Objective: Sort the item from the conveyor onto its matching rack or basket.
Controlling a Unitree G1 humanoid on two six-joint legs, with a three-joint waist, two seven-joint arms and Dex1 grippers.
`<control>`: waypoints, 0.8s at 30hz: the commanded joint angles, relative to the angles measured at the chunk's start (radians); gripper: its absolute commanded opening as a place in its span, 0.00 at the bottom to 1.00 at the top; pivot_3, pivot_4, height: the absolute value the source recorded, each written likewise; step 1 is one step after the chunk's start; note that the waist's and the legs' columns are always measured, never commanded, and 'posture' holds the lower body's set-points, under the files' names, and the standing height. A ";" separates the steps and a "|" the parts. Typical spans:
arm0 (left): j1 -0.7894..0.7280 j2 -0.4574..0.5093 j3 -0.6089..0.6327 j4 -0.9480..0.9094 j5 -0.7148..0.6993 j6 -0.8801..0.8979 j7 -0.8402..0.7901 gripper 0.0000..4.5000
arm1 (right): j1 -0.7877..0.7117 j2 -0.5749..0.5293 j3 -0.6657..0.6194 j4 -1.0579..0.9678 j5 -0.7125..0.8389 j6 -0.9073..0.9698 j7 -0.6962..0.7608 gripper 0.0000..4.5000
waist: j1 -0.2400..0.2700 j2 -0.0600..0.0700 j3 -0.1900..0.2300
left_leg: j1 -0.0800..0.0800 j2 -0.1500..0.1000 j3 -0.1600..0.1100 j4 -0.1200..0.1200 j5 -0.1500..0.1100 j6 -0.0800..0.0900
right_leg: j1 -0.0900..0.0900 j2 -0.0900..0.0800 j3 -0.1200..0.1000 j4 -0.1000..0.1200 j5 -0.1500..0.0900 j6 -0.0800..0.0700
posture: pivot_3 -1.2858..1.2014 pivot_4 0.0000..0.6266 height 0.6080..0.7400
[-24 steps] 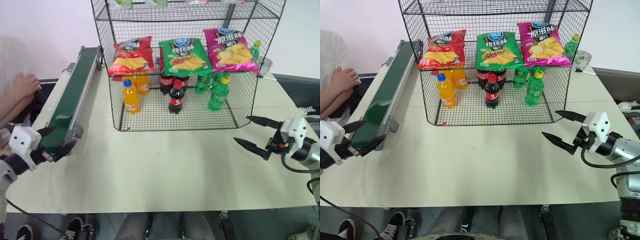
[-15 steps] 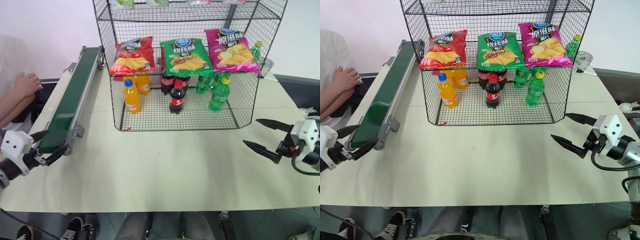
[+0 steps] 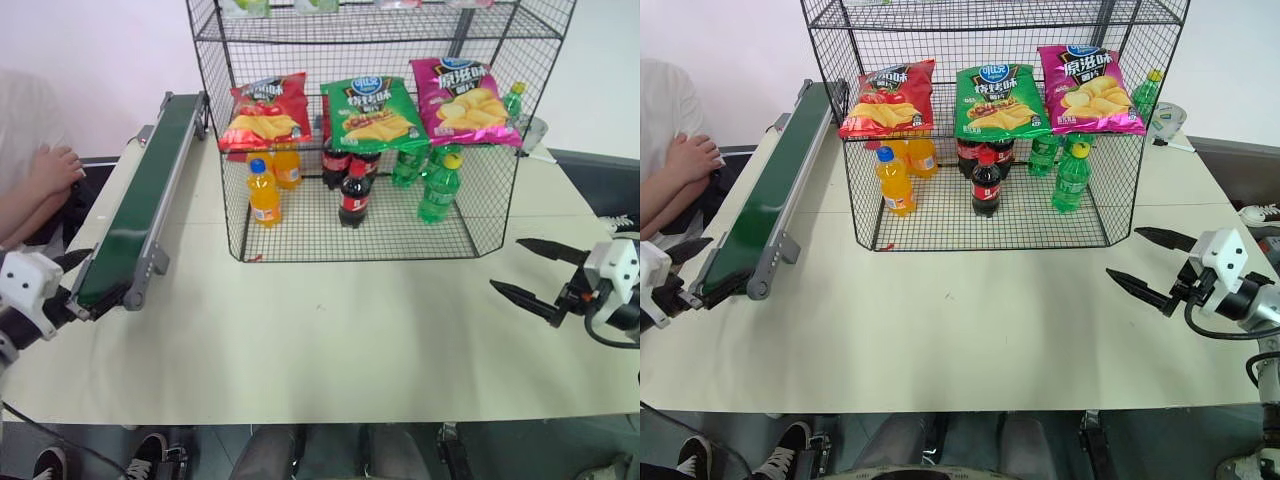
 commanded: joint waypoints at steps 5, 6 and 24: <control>0.008 0.009 0.010 -0.005 0.012 -0.032 -0.008 0.99 | -0.011 -0.012 -0.027 -0.008 0.001 -0.028 -0.010 1.00 | -0.003 0.000 0.000 | 0.000 0.000 0.000 0.000 0.000 0.000 | 0.001 0.000 0.000 0.000 0.000 0.000 | 0.52 0.24 1.00; 0.013 0.008 0.009 -0.006 0.014 -0.041 -0.015 0.99 | -0.012 -0.010 -0.025 -0.009 0.001 -0.028 -0.012 1.00 | -0.003 0.000 0.000 | 0.000 0.000 0.000 0.000 0.000 0.000 | 0.001 0.000 0.000 0.000 0.000 0.000 | 0.52 0.24 1.00; 0.014 0.003 -0.006 0.009 0.025 -0.085 -0.033 0.99 | -0.023 -0.006 -0.011 -0.003 -0.003 -0.041 -0.019 1.00 | -0.002 0.000 0.000 | 0.000 0.000 0.000 0.000 0.000 0.000 | 0.000 0.000 0.000 0.000 0.000 0.000 | 0.52 0.24 1.00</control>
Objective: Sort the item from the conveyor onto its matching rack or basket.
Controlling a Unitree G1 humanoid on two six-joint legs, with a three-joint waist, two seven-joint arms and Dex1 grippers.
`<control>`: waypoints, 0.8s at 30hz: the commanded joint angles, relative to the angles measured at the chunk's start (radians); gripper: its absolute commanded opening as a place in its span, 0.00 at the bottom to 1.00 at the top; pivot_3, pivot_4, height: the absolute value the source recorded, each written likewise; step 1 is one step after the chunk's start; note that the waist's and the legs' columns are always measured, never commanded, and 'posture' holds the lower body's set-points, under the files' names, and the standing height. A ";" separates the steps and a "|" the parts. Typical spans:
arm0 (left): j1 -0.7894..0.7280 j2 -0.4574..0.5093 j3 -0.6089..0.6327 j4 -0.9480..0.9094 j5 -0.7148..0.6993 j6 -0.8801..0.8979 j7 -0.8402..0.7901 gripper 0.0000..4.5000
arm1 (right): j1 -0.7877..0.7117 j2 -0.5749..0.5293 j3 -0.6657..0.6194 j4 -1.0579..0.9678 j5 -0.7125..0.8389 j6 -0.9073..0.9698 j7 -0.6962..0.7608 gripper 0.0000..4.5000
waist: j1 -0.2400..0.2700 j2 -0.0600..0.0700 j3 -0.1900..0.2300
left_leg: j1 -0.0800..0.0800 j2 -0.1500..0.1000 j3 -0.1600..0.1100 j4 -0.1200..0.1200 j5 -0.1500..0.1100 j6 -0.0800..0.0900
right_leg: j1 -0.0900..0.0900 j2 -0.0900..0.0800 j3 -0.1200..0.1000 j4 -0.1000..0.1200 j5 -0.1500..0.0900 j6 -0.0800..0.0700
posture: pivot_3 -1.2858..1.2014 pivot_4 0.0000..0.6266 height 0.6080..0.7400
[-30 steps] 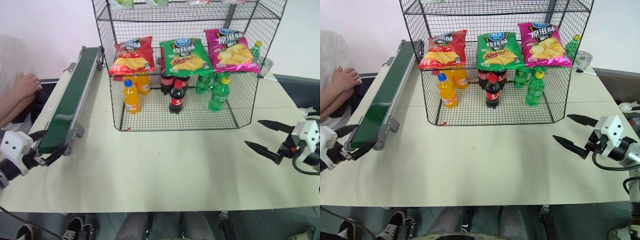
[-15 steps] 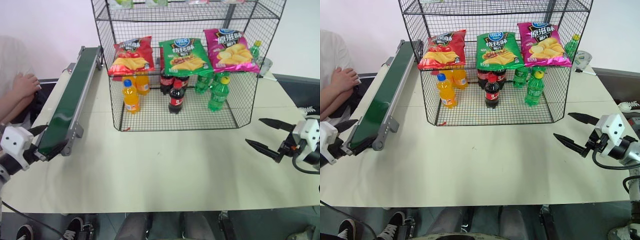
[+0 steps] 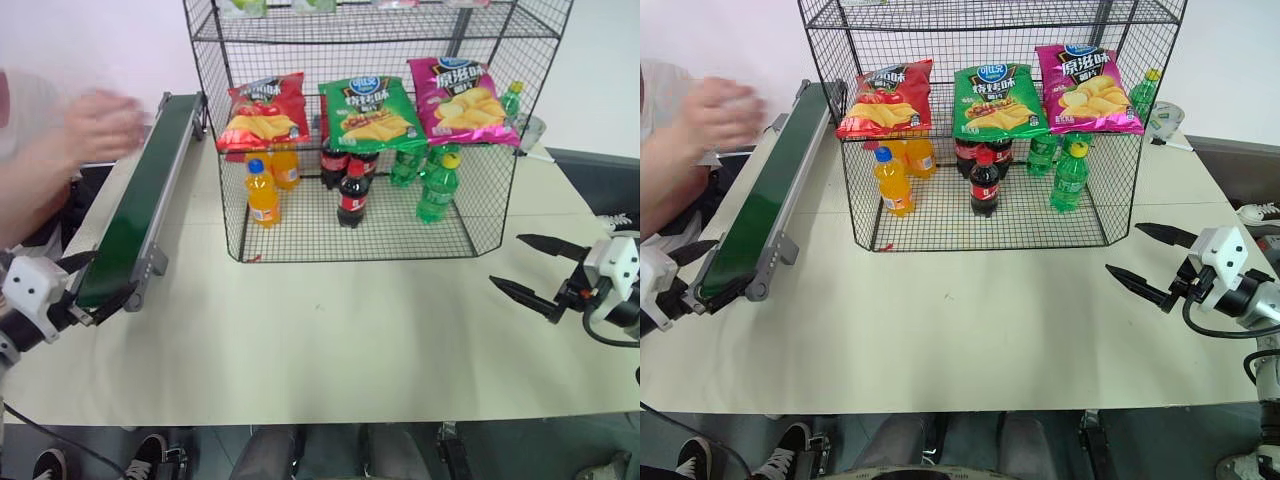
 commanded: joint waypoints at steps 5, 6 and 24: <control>0.011 0.002 0.007 -0.015 -0.029 0.021 -0.027 0.99 | -0.013 -0.007 -0.016 -0.012 0.001 -0.011 -0.006 1.00 | 0.000 0.000 0.000 | 0.000 0.000 0.000 0.000 0.000 0.000 | 0.000 0.000 0.000 0.000 0.000 0.000 | 0.52 0.24 1.00; 0.017 0.001 0.008 -0.017 -0.020 0.004 -0.030 0.99 | -0.013 -0.006 -0.014 -0.013 0.001 -0.010 -0.006 1.00 | -0.001 0.000 0.000 | 0.000 0.000 0.000 0.000 0.000 0.000 | 0.000 0.000 0.000 0.000 0.000 0.000 | 0.52 0.24 1.00; 0.078 -0.028 0.010 -0.042 -0.003 -0.056 -0.032 0.99 | -0.054 0.026 0.047 -0.156 0.067 0.092 -0.035 1.00 | -0.006 0.000 0.000 | 0.000 0.000 0.000 0.000 0.000 0.000 | 0.000 0.000 0.000 0.000 0.000 0.000 | 0.52 0.24 1.00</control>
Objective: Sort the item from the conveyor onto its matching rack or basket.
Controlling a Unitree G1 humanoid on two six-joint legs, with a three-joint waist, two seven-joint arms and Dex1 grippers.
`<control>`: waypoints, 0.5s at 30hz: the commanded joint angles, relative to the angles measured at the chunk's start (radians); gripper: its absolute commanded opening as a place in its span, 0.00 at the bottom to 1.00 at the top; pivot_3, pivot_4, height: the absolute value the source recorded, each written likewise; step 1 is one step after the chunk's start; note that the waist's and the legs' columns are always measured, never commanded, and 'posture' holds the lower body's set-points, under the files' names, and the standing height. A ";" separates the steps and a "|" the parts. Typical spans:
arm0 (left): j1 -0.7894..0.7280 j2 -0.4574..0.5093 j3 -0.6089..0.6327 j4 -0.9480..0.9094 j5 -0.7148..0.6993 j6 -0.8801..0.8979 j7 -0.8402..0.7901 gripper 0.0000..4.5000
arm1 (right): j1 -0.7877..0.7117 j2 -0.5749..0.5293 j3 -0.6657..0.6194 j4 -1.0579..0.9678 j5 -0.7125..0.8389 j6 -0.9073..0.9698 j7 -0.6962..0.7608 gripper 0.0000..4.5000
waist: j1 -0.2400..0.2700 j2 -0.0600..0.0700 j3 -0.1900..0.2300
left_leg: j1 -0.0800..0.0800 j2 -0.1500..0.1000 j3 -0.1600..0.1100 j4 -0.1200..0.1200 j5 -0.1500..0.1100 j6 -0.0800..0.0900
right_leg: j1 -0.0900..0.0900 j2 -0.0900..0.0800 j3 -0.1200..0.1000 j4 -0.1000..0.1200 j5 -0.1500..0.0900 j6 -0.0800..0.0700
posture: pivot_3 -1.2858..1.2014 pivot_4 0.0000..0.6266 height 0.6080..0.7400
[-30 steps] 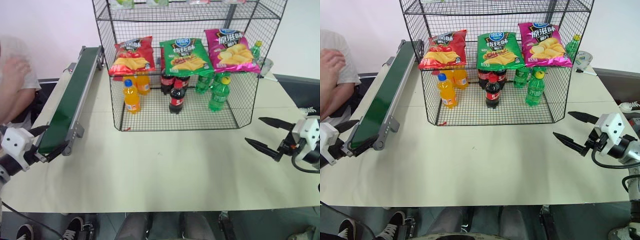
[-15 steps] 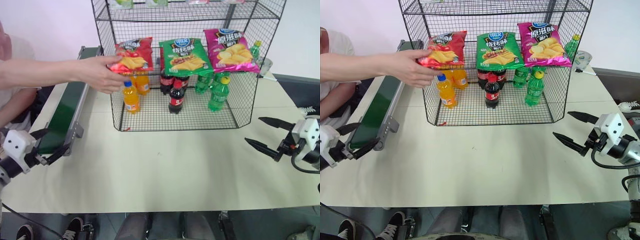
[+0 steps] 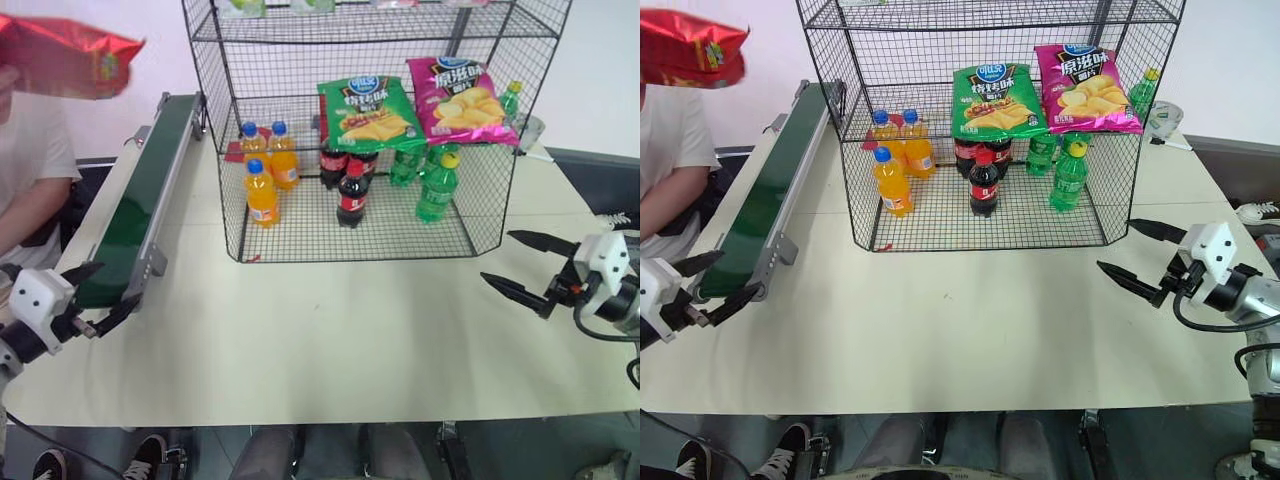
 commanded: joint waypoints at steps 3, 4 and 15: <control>0.028 -0.007 0.012 -0.028 0.018 -0.054 0.014 0.99 | 0.010 0.037 0.038 -0.216 0.099 0.112 -0.011 1.00 | -0.001 0.000 0.000 | 0.000 0.000 0.000 0.000 0.000 0.000 | 0.000 0.000 0.000 0.000 0.000 0.000 | 0.52 0.24 1.00; 0.027 -0.011 0.016 -0.019 0.032 -0.078 0.028 0.99 | 0.027 0.057 0.070 -0.291 0.125 0.144 -0.017 1.00 | -0.001 0.000 0.000 | 0.000 0.000 0.000 0.000 0.000 0.000 | 0.000 0.000 0.000 0.000 0.000 0.000 | 0.52 0.24 1.00; 0.003 0.013 0.014 0.122 0.263 -0.408 0.211 0.99 | -0.003 0.136 0.249 -0.507 0.249 0.346 -0.023 1.00 | 0.013 0.000 0.000 | 0.000 0.000 0.000 0.000 0.000 0.000 | -0.001 0.000 0.000 -0.002 0.000 0.000 | 0.52 0.24 1.00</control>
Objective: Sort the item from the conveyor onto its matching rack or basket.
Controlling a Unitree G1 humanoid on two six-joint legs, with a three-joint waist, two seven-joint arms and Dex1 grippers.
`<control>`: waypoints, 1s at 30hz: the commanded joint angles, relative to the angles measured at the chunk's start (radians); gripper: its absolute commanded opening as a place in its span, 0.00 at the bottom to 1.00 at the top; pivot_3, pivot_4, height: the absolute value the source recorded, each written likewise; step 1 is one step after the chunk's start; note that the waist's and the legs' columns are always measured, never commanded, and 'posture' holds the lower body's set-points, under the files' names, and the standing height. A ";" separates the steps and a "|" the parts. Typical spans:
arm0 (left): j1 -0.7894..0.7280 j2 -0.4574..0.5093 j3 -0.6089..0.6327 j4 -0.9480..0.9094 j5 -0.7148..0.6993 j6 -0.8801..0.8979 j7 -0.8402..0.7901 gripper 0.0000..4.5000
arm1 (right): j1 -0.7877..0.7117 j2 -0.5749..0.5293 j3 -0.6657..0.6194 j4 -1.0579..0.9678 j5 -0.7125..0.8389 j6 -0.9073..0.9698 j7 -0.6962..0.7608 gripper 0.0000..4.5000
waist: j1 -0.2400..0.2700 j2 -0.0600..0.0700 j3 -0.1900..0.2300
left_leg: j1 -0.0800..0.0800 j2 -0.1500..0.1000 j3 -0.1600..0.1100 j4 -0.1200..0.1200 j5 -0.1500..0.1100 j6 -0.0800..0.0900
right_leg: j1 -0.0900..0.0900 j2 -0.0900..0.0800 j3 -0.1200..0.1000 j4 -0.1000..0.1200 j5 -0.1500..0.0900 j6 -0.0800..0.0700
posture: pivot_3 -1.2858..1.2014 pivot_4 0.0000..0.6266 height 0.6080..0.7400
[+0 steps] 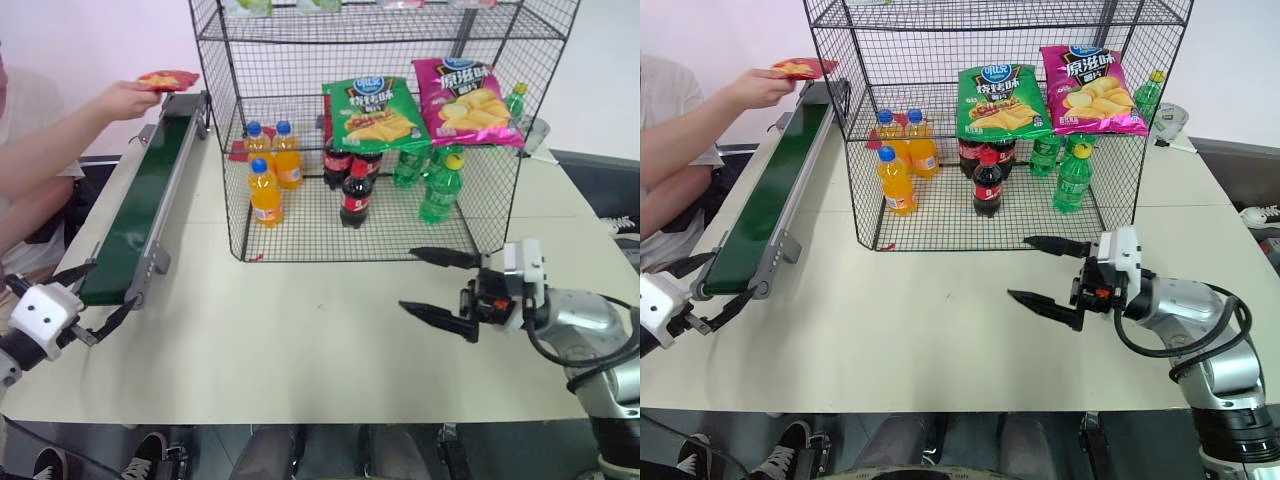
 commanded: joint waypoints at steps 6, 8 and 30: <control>0.029 0.037 0.015 0.076 0.153 -0.221 0.162 0.99 | -0.086 0.056 0.069 0.010 -0.023 -0.003 0.016 1.00 | -0.003 -0.001 0.000 | 0.000 0.000 0.000 0.000 0.000 0.000 | 0.000 0.000 0.000 0.000 0.000 0.000 | 0.52 0.24 1.00; 0.046 0.044 0.011 0.083 0.170 -0.244 0.180 0.99 | -0.095 0.065 0.075 0.023 -0.037 -0.010 0.013 1.00 | -0.004 -0.001 0.000 | 0.000 0.000 0.000 -0.001 0.000 0.000 | -0.001 0.000 0.000 0.000 0.000 0.000 | 0.52 0.24 1.00; 0.262 0.277 -0.034 0.317 0.951 -0.406 1.105 0.99 | -0.092 0.100 0.090 0.125 -0.139 -0.107 0.051 1.00 | 0.000 -0.001 -0.001 | 0.000 0.000 0.000 -0.001 0.000 0.000 | -0.001 0.002 0.000 0.001 0.000 0.000 | 0.52 0.24 1.00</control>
